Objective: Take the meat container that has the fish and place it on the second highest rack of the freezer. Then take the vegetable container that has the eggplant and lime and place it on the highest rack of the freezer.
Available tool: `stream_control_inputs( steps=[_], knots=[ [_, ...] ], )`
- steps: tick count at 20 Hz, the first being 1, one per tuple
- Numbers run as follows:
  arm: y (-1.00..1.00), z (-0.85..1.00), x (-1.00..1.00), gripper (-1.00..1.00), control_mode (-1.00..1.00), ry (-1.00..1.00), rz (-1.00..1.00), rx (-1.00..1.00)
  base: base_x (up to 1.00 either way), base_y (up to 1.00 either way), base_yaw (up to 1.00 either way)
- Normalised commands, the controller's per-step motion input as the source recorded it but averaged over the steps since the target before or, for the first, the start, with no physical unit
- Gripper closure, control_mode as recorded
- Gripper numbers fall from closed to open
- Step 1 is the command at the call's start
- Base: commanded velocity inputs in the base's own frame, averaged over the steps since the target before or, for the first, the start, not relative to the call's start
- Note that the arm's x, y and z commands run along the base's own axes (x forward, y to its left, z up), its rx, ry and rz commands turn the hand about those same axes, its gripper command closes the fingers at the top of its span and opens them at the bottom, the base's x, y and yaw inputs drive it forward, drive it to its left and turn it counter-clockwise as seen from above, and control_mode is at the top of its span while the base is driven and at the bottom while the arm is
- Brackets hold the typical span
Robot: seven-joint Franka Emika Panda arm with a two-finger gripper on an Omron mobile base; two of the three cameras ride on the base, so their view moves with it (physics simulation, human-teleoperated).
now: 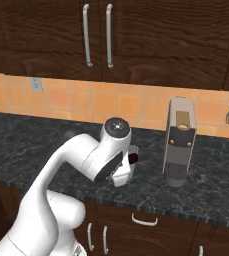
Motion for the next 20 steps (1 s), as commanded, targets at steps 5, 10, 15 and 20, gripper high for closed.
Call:
stream_control_inputs(
  steps=[5, 10, 15, 20],
  knots=[
    [0.00, -0.48, 0.61, -1.00, -1.00, 0.16, -0.23, 0.18, 0.00, 0.00, 0.00],
    [-0.08, -0.41, 0.63, -1.00, -1.00, 0.13, 0.00, 0.31, 0.00, 0.00, 0.00],
    [0.00, -0.49, 0.17, -1.00, -1.00, 0.15, -0.03, 0.06, 0.00, 0.00, 0.00],
    [-0.01, -0.50, 0.00, -1.00, -1.00, 0.04, -0.06, 0.00, 0.00, 0.00, 0.00]
  ],
)
